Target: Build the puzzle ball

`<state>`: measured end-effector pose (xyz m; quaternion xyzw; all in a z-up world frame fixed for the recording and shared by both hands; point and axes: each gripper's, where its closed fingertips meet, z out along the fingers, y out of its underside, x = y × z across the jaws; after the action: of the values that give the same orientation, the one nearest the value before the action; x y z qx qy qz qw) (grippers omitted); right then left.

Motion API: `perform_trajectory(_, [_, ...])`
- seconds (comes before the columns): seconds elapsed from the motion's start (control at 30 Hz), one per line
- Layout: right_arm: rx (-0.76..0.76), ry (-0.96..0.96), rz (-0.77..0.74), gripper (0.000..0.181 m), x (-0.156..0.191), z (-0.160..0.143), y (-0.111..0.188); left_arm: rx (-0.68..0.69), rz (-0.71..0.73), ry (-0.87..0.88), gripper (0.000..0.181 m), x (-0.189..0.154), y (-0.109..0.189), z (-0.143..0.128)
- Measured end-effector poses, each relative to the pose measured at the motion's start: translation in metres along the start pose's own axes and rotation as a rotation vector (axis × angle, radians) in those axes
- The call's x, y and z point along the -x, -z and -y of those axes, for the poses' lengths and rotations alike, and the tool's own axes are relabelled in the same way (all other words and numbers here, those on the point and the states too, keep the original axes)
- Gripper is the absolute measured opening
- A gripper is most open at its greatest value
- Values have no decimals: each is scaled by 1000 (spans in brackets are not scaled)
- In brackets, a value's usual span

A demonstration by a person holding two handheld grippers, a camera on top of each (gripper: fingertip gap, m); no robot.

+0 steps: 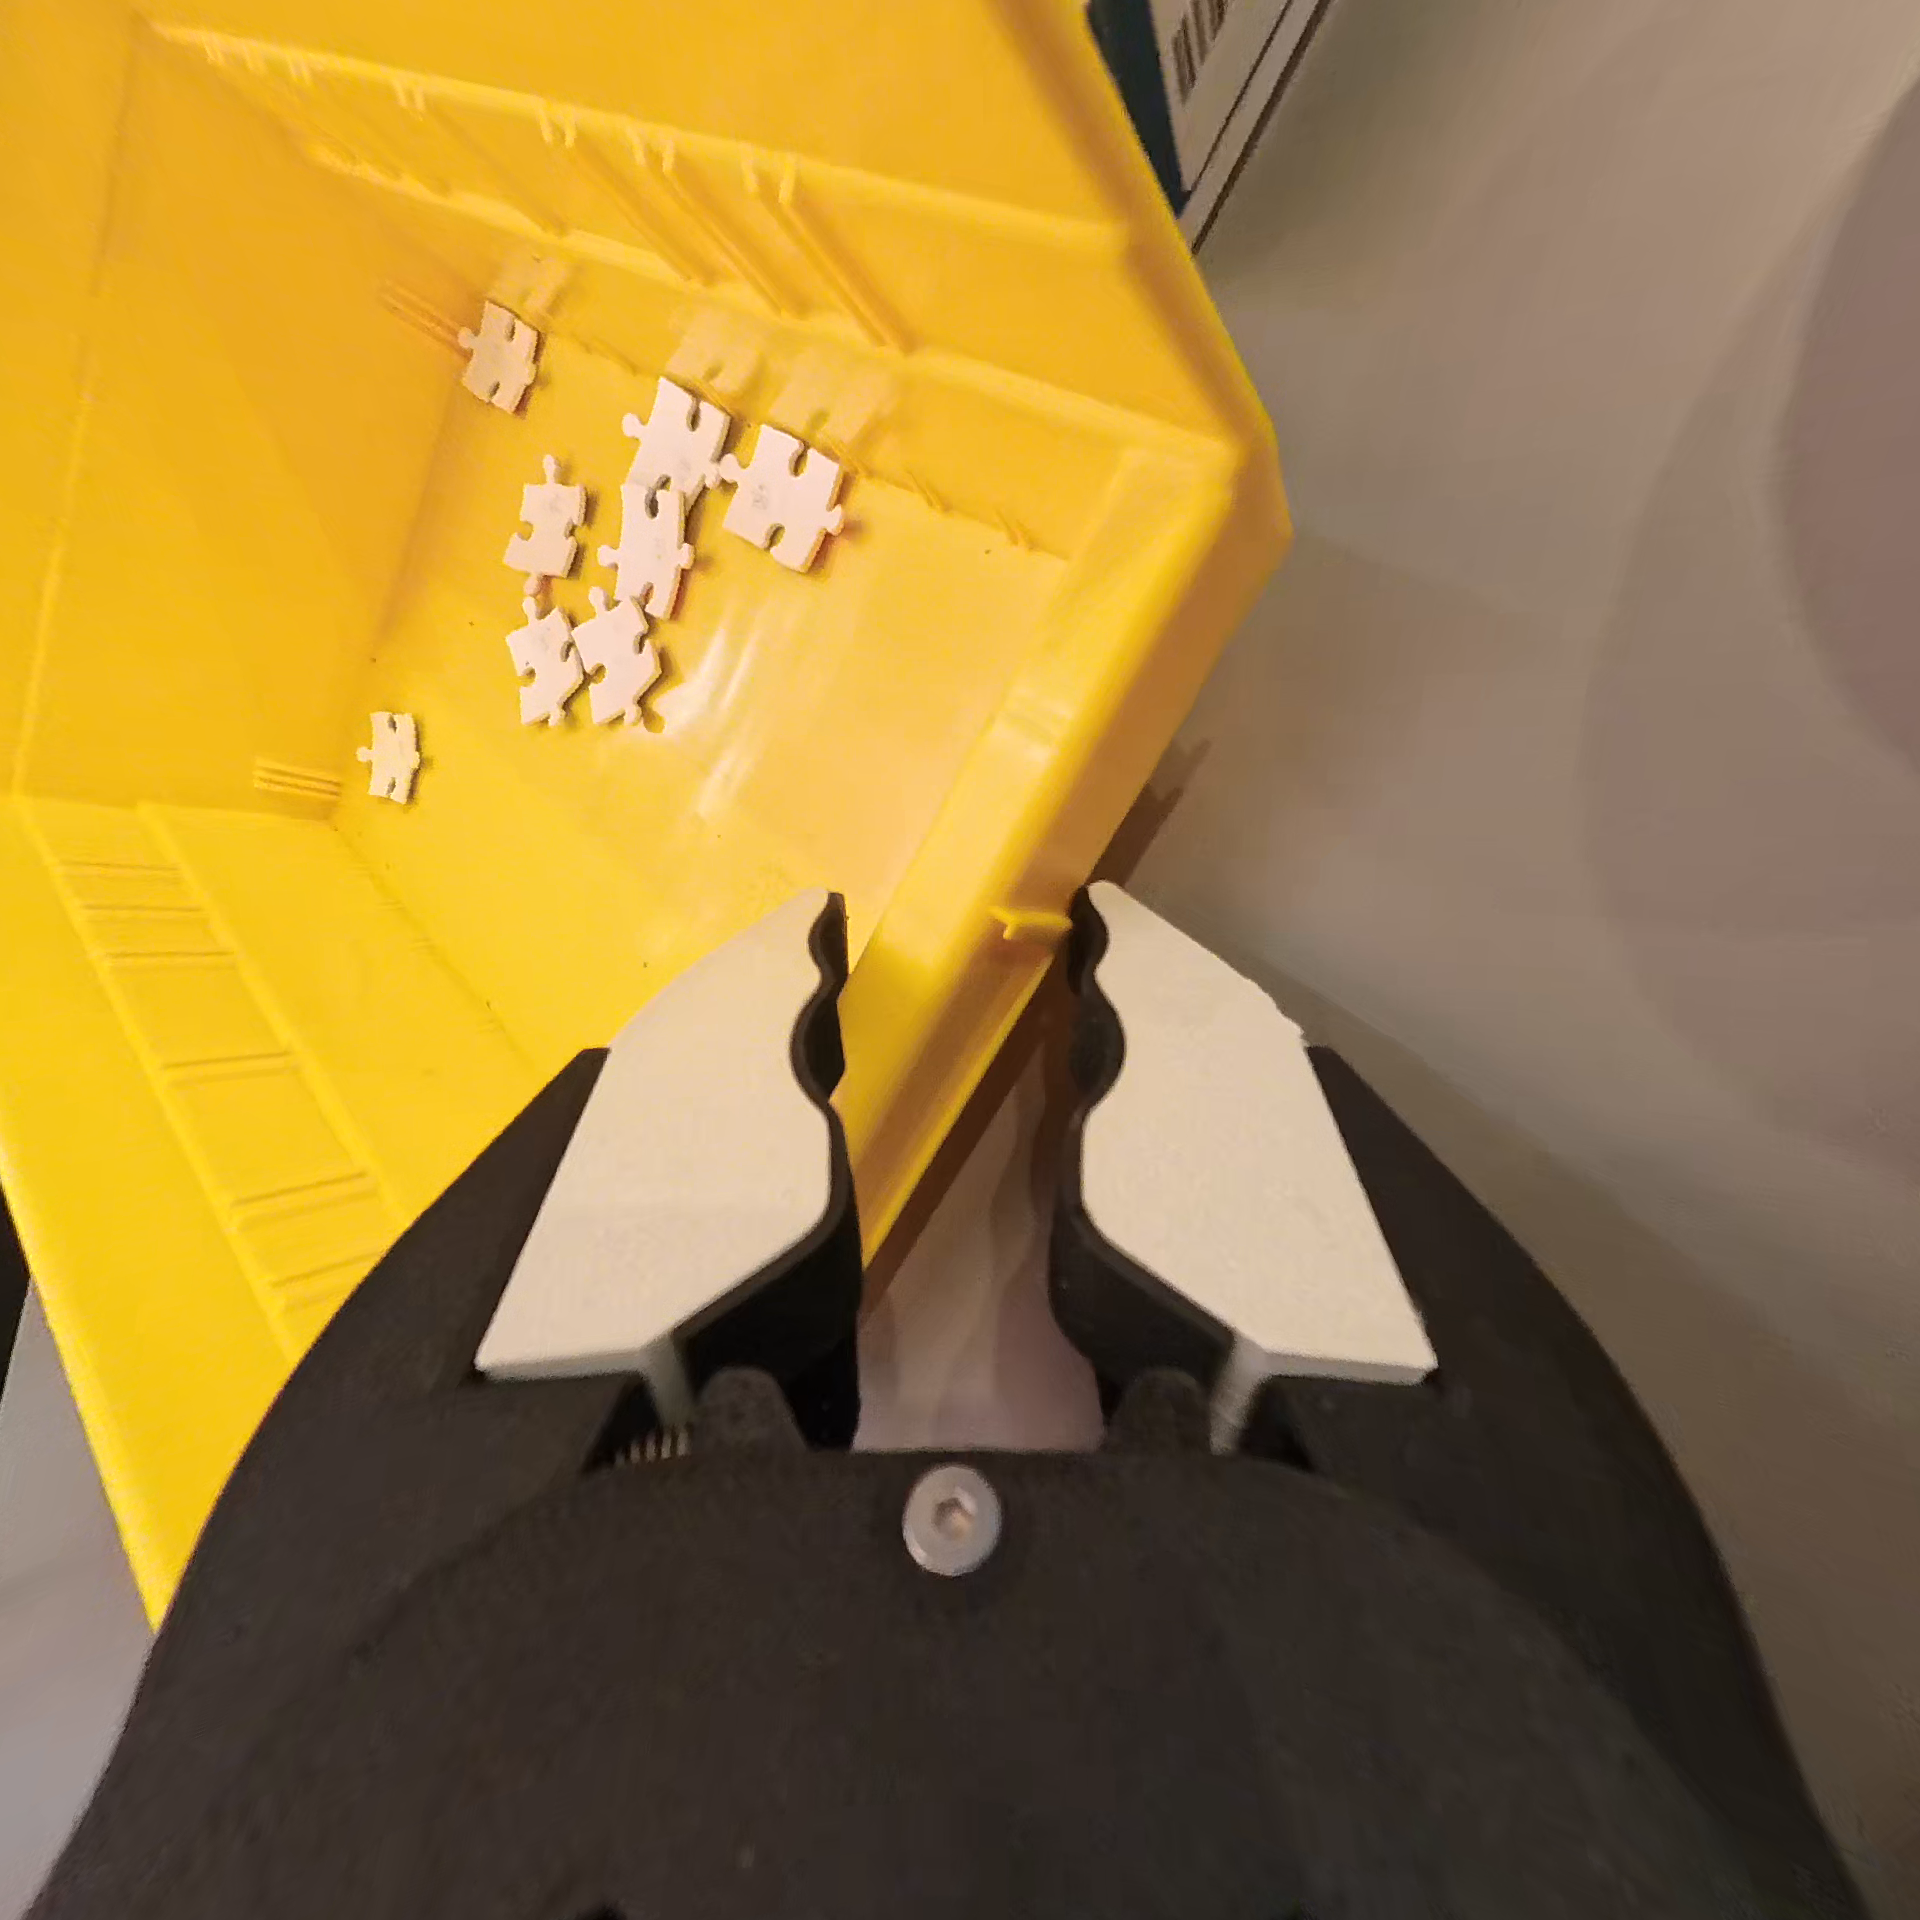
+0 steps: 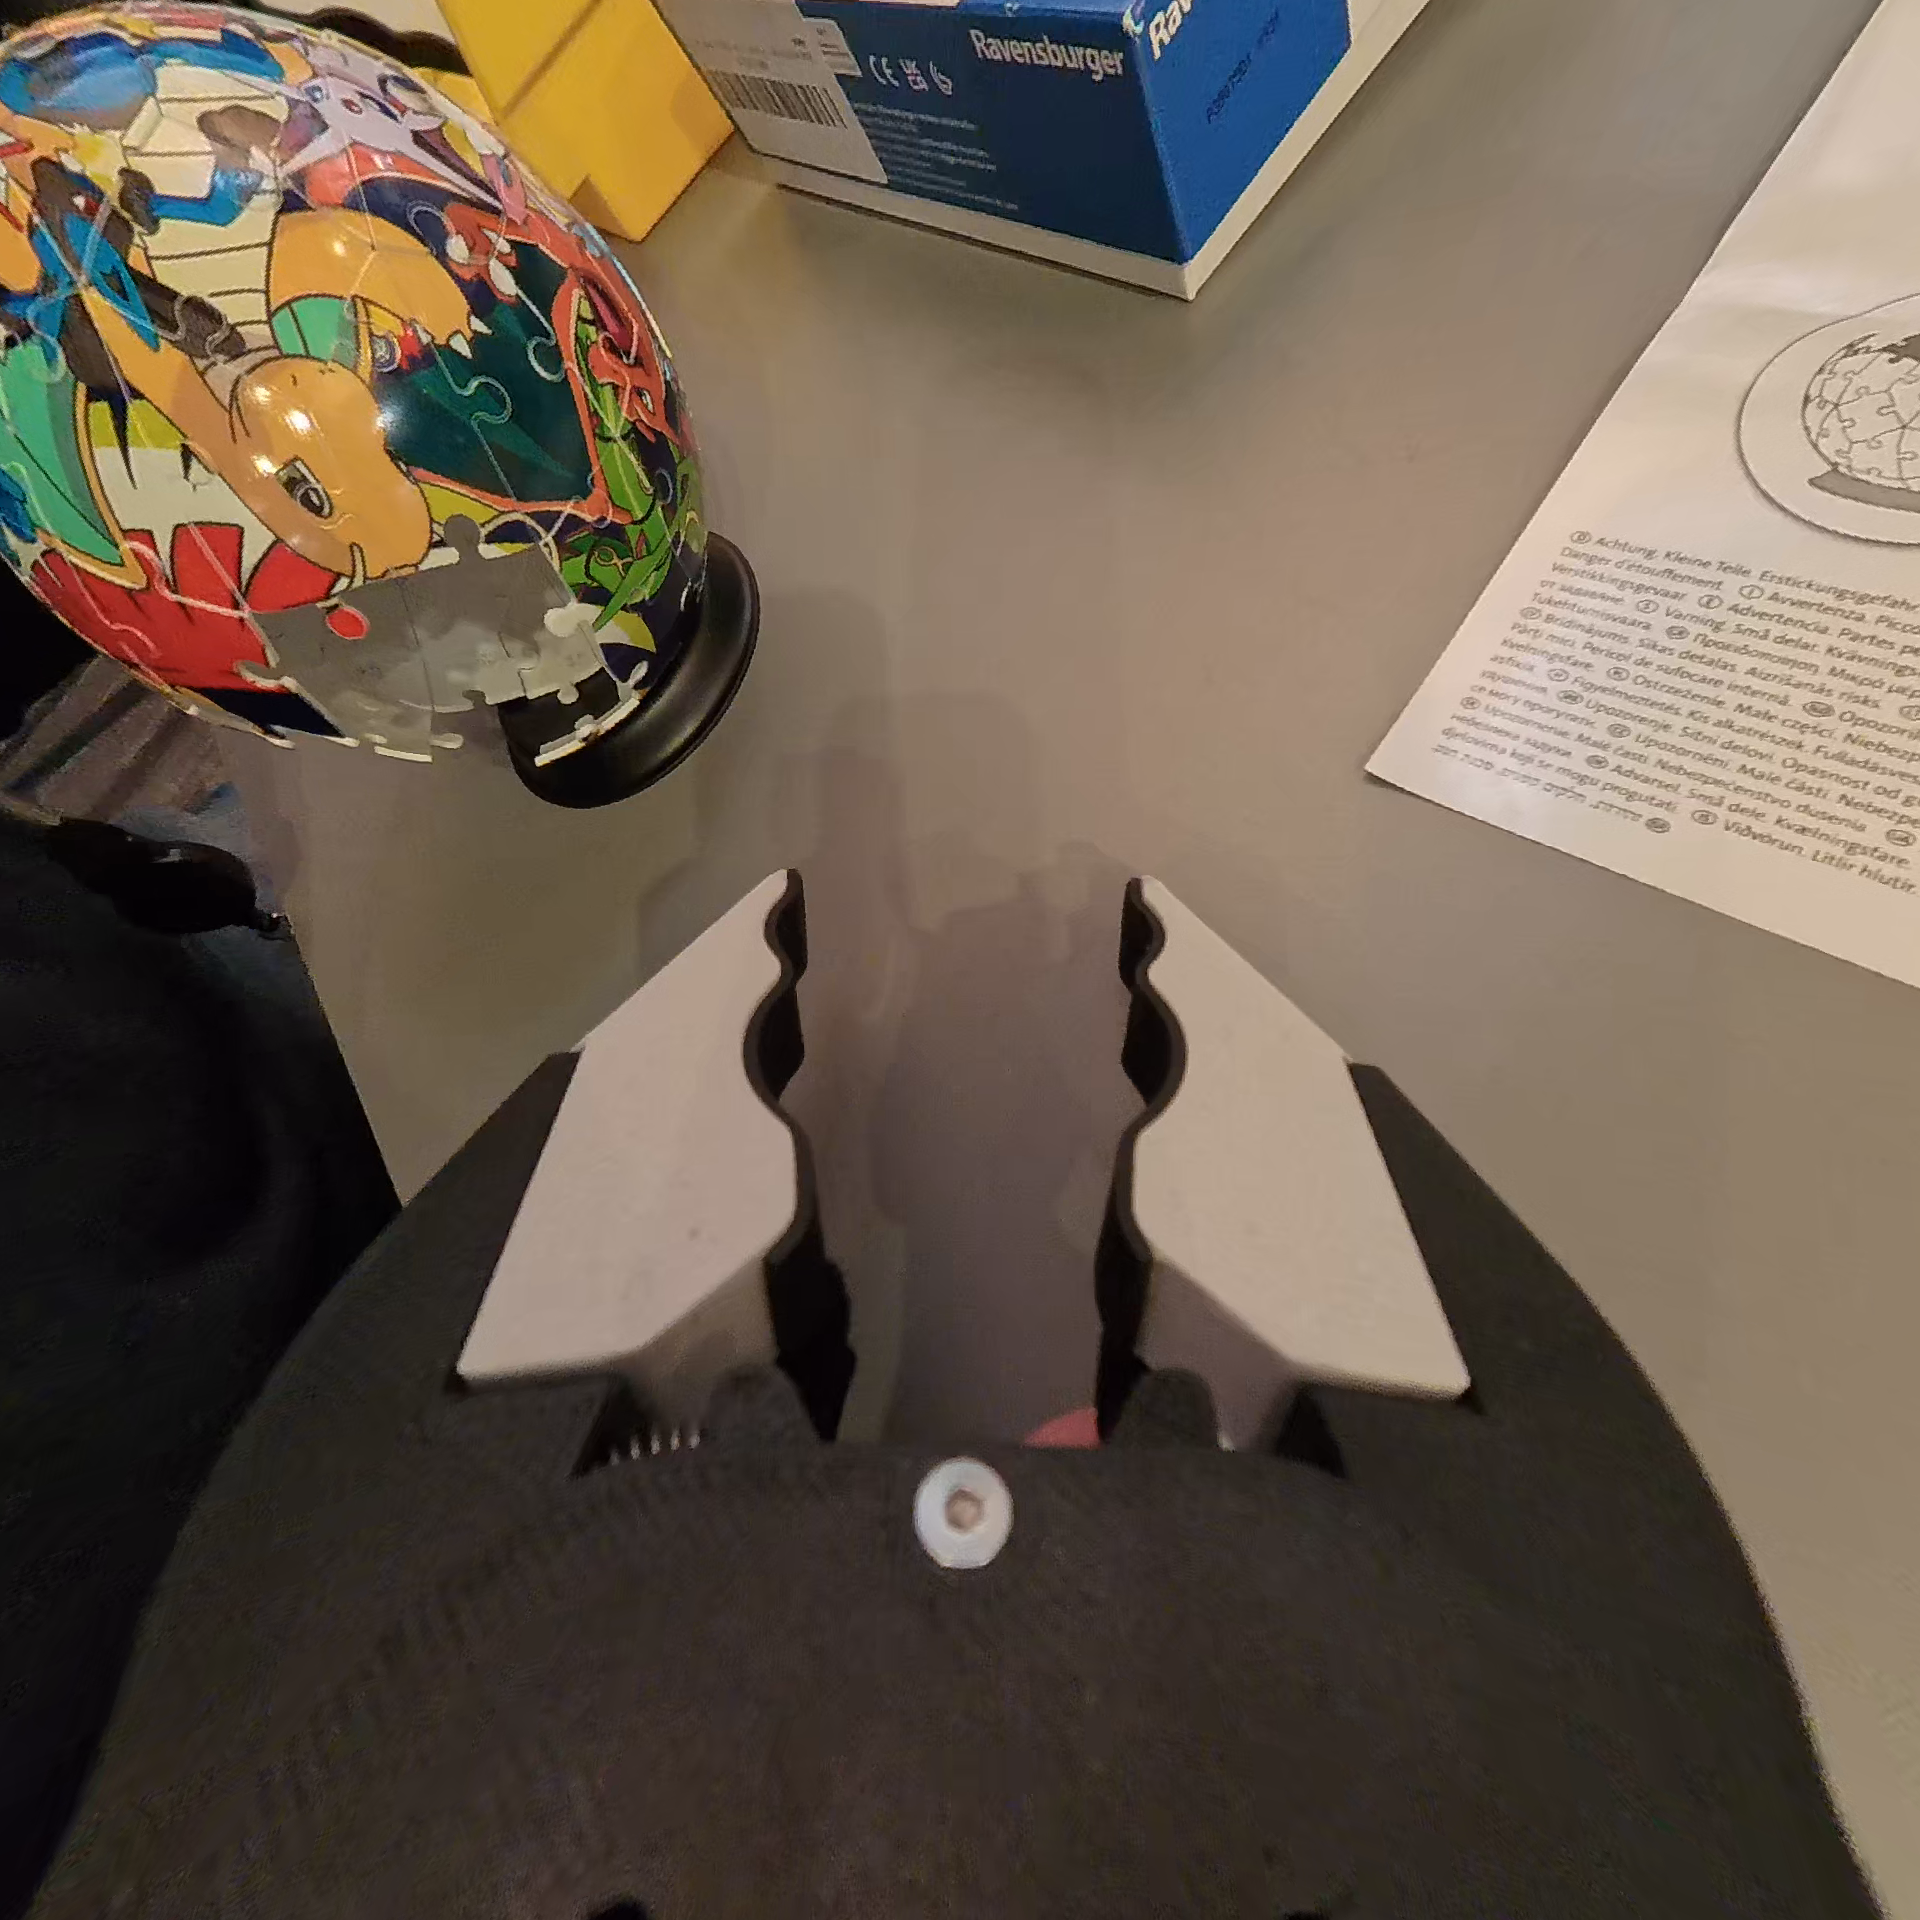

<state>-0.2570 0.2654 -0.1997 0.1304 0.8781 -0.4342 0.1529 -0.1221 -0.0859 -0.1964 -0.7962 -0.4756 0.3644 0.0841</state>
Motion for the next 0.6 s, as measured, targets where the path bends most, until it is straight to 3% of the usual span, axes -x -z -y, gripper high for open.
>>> perform_trajectory(0.23, [-2, 14, -12, 61, -1, 0, 0, -8, -23, 10, 53, -15, 9, 0])
perform_trajectory(0.4, [-10, 7, -25, 60, -3, 1, 0, -143, -118, 113, 56, -13, 35, 16])
perform_trajectory(0.6, [-15, -12, -19, 59, -5, 3, 0, -234, -120, 196, 53, 38, 47, 40])
